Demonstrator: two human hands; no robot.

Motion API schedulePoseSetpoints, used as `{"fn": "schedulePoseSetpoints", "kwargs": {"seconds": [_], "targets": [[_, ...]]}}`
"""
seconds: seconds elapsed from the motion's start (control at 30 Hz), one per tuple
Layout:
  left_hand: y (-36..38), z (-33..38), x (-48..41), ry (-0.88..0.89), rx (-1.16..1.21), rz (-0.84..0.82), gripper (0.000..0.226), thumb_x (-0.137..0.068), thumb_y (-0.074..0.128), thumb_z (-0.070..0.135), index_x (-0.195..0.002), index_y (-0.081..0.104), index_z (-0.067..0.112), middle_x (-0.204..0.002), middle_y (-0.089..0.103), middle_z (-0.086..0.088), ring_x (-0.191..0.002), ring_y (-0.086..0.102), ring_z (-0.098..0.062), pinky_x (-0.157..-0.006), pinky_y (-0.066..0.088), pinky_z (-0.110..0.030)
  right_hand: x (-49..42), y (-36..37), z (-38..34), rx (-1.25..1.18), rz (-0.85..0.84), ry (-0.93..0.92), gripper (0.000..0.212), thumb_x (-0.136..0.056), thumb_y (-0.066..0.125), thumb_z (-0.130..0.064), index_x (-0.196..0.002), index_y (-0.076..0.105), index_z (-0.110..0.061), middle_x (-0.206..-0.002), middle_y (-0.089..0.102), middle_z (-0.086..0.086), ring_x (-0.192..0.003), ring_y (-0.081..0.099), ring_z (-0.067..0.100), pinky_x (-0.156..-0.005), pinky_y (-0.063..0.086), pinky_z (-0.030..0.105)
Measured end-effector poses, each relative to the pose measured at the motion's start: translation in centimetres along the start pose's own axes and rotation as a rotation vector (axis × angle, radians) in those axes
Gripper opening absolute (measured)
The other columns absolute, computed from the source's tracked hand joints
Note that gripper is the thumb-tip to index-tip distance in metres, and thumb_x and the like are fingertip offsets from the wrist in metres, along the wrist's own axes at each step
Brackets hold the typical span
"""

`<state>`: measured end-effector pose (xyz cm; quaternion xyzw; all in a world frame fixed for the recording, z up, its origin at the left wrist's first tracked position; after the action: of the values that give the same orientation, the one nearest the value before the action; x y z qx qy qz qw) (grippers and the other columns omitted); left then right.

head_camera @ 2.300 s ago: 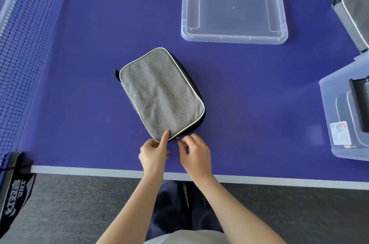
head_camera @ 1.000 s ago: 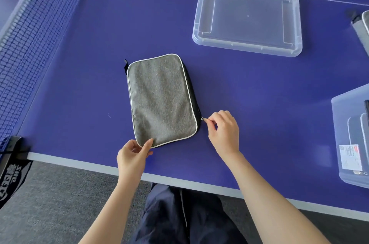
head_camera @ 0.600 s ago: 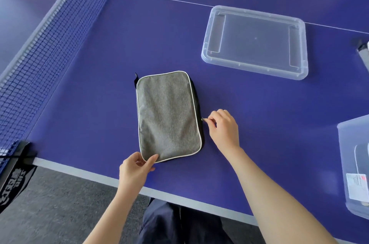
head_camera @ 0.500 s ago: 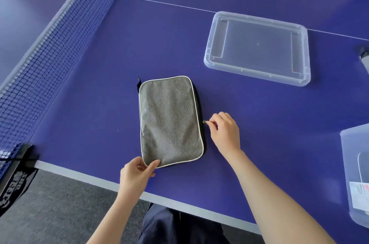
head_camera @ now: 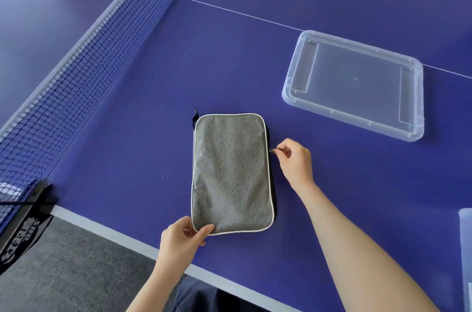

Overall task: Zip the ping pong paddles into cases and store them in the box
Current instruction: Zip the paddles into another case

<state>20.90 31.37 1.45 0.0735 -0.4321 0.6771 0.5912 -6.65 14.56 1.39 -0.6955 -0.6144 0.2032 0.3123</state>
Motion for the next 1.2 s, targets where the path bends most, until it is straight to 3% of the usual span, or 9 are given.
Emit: {"fn": "schedulePoseSetpoints", "kwargs": {"seconds": [0.1, 0.2, 0.43, 0.53, 0.63, 0.7, 0.83, 1.1, 1.2], "targets": [[-0.4, 0.0, -0.3, -0.029, -0.01, -0.005, 0.04, -0.076, 0.079, 0.032, -0.062, 0.052, 0.005, -0.059, 0.07, -0.001, -0.065, 0.066, -0.018, -0.064, 0.048, -0.029, -0.7, 0.5, 0.0, -0.239, -0.105, 0.192, 0.007, -0.085, 0.069, -0.01, -0.08, 0.064, -0.007, -0.07, 0.064, -0.002, -0.064, 0.056, 0.013, -0.064, 0.05, 0.024], [-1.1, 0.5, -1.0, -0.027, -0.043, 0.024, 0.041, -0.071, 0.082, 0.036, -0.064, 0.053, 0.007, -0.062, 0.066, -0.007, -0.06, 0.056, -0.016, -0.056, 0.04, -0.023, -0.7, 0.9, 0.4, -0.456, -0.194, 0.354, 0.003, -0.087, 0.064, -0.005, -0.088, 0.065, -0.002, -0.073, 0.065, 0.005, -0.061, 0.055, 0.013, -0.06, 0.049, 0.02], [-3.2, 5.3, -5.6, 0.043, 0.063, 0.136, 0.039, -0.075, 0.074, 0.05, -0.096, 0.06, 0.019, -0.09, 0.062, 0.0, -0.085, 0.058, -0.013, -0.068, 0.043, -0.023, -1.9, 1.3, 0.1, -0.552, -0.237, 0.47, 0.002, -0.087, 0.065, -0.005, -0.085, 0.065, -0.004, -0.065, 0.062, 0.007, -0.054, 0.049, 0.016, -0.059, 0.044, 0.028], [-2.9, 8.5, -8.9, 0.06, 0.089, 0.112, 0.056, -0.08, 0.067, 0.054, -0.121, 0.056, 0.017, -0.112, 0.062, 0.001, -0.106, 0.058, -0.016, -0.087, 0.047, -0.03, -2.1, 1.4, -0.1, -0.541, -0.233, 0.487, 0.002, -0.087, 0.063, -0.003, -0.085, 0.065, -0.003, -0.068, 0.063, 0.009, -0.057, 0.053, 0.016, -0.061, 0.047, 0.029], [-1.7, 10.8, -11.5, -0.016, 0.107, 0.004, 0.08, -0.078, 0.067, 0.058, -0.139, 0.042, 0.012, -0.127, 0.055, -0.003, -0.115, 0.054, -0.02, -0.087, 0.045, -0.031, -1.9, 1.6, -0.1, -0.539, -0.203, 0.515, 0.004, -0.087, 0.061, -0.002, -0.086, 0.064, -0.002, -0.069, 0.062, 0.008, -0.06, 0.055, 0.016, -0.063, 0.049, 0.029], [-1.2, 11.1, -12.4, -0.095, 0.159, -0.034, 0.082, -0.073, 0.074, 0.056, -0.135, 0.044, 0.01, -0.125, 0.055, -0.005, -0.112, 0.055, -0.022, -0.086, 0.048, -0.034, -1.5, 1.8, -0.2, -0.552, -0.168, 0.531, 0.006, -0.086, 0.059, -0.001, -0.083, 0.063, -0.002, -0.068, 0.061, 0.008, -0.061, 0.055, 0.016, -0.065, 0.049, 0.029], [-0.5, 10.8, -12.2, -0.16, 0.389, -0.076, 0.057, -0.067, 0.085, 0.039, -0.111, 0.06, 0.011, -0.106, 0.067, -0.005, -0.094, 0.064, -0.023, -0.086, 0.055, -0.046, -0.8, 1.6, -0.2, -0.545, -0.099, 0.554, 0.011, -0.084, 0.055, 0.0, -0.077, 0.062, -0.004, -0.066, 0.06, 0.005, -0.062, 0.053, 0.015, -0.066, 0.049, 0.03], [-1.0, 13.1, -8.6, -0.001, 0.575, -0.198, 0.047, -0.071, 0.084, 0.022, -0.107, 0.056, 0.023, -0.096, 0.073, -0.004, -0.086, 0.072, -0.025, -0.077, 0.059, -0.049, 1.6, -2.0, -0.8, -0.581, -0.027, 0.571, 0.013, -0.085, 0.05, 0.005, -0.082, 0.063, 0.003, -0.073, 0.064, 0.011, -0.063, 0.056, 0.018, -0.068, 0.05, 0.032], [-1.8, 14.4, -6.1, 0.094, 0.596, -0.248, 0.051, -0.065, 0.088, 0.016, -0.104, 0.057, 0.024, -0.09, 0.074, -0.005, -0.081, 0.072, -0.025, -0.069, 0.059, -0.044, 3.5, -4.3, -1.6, -0.672, 0.008, 0.582, 0.017, -0.086, 0.045, 0.009, -0.08, 0.06, 0.004, -0.071, 0.061, 0.014, -0.06, 0.053, 0.018, -0.065, 0.047, 0.031]]}}
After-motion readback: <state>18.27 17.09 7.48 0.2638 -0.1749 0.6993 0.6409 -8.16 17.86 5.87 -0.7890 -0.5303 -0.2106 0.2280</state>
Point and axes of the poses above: each hand's wrist, its own x-axis away from the middle knuckle, its own y-axis out of the palm, z = x × y, the point moved 6 cm from there along -x, towards the middle knuckle
